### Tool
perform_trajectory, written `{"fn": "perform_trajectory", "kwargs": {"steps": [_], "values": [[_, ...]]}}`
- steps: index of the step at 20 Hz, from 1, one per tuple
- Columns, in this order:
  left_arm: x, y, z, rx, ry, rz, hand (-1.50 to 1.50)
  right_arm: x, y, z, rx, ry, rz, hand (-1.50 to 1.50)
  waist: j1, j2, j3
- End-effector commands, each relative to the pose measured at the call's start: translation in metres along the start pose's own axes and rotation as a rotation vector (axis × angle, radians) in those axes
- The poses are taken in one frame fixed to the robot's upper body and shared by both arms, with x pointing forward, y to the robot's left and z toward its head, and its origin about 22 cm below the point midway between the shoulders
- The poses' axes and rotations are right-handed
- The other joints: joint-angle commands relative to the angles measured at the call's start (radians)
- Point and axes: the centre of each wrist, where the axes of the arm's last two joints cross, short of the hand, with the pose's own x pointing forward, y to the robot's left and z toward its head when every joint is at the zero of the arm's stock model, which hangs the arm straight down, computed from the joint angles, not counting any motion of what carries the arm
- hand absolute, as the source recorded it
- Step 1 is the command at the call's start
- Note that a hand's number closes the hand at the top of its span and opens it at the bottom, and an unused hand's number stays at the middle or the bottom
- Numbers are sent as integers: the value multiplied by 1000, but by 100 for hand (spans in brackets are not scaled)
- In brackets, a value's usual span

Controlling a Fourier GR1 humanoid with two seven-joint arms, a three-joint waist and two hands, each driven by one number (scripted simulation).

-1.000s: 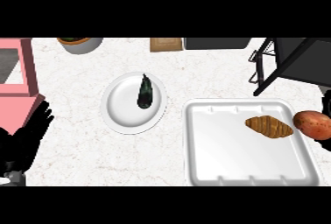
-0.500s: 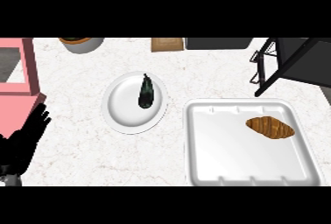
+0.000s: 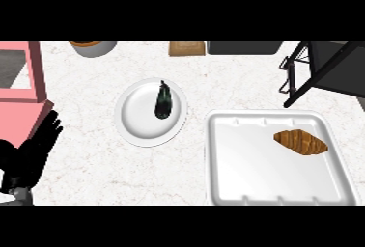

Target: Pick the sweet potato from the tray and place it in the tiered shelf

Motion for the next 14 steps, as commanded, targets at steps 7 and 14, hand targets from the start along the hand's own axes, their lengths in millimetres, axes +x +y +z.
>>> {"fn": "perform_trajectory", "kwargs": {"steps": [7, 14], "values": [[2, 3, 5, -23, -15, 5, 0, 15, -29, -52, -56, 55, 145, 150, 17, 4, 0], [10, 17, -10, 11, -7, -17, 0, 1, -20, -82, -83, 78, 189, 150, 11, 4, 0]]}}
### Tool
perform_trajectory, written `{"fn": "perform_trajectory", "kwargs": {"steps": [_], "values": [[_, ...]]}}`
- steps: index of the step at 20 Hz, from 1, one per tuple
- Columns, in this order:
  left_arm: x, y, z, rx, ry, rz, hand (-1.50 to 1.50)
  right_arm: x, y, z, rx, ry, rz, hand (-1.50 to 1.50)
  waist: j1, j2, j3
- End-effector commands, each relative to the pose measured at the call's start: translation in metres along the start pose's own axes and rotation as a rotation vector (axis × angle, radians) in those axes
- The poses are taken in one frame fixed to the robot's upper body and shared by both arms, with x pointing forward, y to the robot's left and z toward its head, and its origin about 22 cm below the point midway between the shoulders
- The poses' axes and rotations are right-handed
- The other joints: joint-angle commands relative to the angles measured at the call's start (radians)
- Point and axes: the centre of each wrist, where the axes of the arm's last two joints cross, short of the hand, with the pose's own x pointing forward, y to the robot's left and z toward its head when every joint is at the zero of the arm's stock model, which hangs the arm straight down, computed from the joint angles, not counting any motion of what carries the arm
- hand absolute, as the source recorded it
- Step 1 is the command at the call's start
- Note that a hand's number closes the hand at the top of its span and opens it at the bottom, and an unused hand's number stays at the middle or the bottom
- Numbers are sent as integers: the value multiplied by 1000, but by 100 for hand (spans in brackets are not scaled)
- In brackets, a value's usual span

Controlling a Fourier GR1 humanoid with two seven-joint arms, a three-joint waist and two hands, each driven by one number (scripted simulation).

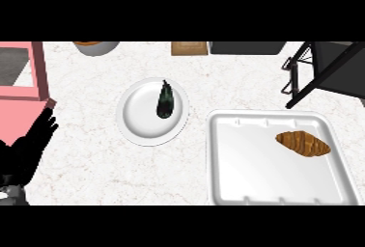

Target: Pick the sweet potato from the tray and place it in the tiered shelf

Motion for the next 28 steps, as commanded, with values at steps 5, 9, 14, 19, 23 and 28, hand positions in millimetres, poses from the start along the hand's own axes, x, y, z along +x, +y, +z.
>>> {"fn": "perform_trajectory", "kwargs": {"steps": [5, 9, 14, 19, 23, 28], "values": [[-4, -19, -6, -13, -6, 18, 0, -20, 33, -49, -48, 38, 101, 150, 13, 5, 0], [-1, -8, 9, -5, -9, 22, 0, -31, 42, -66, -21, 46, 56, 150, 12, 2, 0], [-3, 6, 3, 1, -5, -3, 0, -49, 42, -82, -20, 93, -4, 150, 12, 3, 0], [0, -15, -3, -9, 4, 20, 0, -80, 89, -84, -75, 212, -62, 150, 12, 6, 1], [10, -23, -12, -27, -15, 11, 0, -94, 75, -93, -26, 210, 38, -150, 26, 11, 2], [1, -12, -5, -26, -10, -6, 0, -75, 96, -105, -21, 153, 45, -150, 14, 5, 1]]}}
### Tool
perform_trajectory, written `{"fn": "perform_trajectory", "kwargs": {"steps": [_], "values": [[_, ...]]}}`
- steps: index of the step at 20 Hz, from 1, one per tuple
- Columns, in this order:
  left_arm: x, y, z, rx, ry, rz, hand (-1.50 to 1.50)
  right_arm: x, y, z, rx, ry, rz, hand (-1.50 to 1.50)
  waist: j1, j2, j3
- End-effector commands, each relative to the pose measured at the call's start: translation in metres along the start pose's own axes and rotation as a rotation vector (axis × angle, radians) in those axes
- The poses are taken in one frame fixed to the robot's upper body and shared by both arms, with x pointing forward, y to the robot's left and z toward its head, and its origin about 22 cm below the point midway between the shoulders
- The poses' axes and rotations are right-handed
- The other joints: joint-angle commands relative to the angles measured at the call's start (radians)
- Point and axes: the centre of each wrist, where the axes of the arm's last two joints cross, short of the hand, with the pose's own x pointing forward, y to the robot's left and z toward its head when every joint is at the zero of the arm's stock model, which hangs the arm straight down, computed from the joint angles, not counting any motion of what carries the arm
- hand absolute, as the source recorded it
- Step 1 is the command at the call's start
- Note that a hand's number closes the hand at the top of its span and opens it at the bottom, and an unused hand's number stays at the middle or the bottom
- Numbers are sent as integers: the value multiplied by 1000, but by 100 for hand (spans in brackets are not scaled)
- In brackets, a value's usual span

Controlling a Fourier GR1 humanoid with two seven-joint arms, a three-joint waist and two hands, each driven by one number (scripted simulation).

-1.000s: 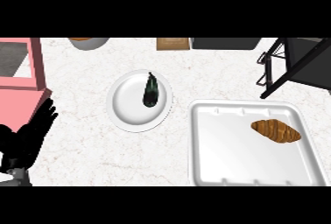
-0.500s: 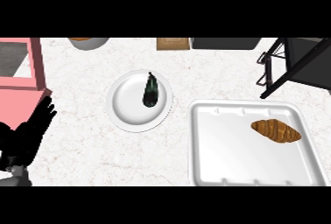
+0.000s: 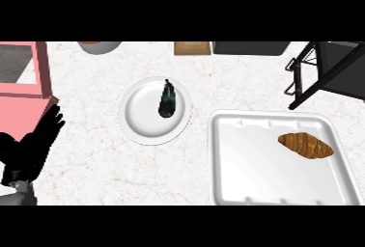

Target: Pick the sweet potato from the tray and place it in the tiered shelf

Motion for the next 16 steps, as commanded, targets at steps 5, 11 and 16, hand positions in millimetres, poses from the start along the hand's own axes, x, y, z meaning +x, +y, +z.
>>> {"fn": "perform_trajectory", "kwargs": {"steps": [5, 11, 16], "values": [[-8, -13, 13, -1, 0, -5, 0, -14, 0, -6, -8, -32, -160, -150, -2, 1, 3], [-1, 4, 8, 22, 10, 6, 0, -26, -8, -6, 43, 30, -387, -150, -8, 0, 3], [-4, 12, 2, 27, 18, 8, 0, -31, -45, -4, 33, -4, -564, -150, -27, -4, 2]]}}
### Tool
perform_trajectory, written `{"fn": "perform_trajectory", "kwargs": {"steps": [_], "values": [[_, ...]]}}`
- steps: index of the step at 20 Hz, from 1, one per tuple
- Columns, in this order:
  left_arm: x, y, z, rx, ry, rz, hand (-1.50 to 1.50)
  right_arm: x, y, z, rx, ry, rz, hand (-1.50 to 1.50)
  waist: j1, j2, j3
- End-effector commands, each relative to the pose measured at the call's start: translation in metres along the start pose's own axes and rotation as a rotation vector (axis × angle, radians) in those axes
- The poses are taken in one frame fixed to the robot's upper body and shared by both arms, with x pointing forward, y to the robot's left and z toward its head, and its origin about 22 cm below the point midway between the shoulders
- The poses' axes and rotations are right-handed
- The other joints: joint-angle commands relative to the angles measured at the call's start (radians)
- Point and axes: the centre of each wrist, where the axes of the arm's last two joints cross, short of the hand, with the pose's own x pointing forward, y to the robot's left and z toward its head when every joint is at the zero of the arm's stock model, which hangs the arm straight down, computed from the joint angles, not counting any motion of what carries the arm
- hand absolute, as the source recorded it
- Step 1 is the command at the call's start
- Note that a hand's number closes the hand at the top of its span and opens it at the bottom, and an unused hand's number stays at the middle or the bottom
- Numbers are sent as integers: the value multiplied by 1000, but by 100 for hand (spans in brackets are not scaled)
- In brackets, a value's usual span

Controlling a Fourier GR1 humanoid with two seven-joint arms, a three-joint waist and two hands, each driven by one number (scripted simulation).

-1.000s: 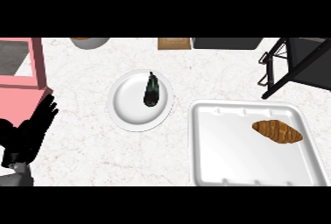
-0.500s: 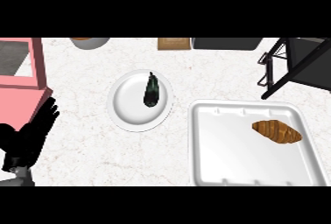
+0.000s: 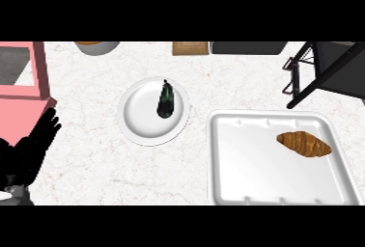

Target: Pick the sweet potato from the tray and place it in the tiered shelf

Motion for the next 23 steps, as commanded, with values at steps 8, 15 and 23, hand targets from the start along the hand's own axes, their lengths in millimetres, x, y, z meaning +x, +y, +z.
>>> {"fn": "perform_trajectory", "kwargs": {"steps": [8, 15, 23], "values": [[-1, 7, -1, 19, 11, 1, 0, 2, -124, 41, -106, -26, -242, -150, -12, -2, 0], [-5, 16, 5, 16, 16, 2, 0, -20, -225, 116, -162, 60, -194, -150, -28, -1, 4], [-7, 20, 14, 46, 15, 10, 0, -27, -277, 175, -101, 46, -152, -150, -61, -11, 9]]}}
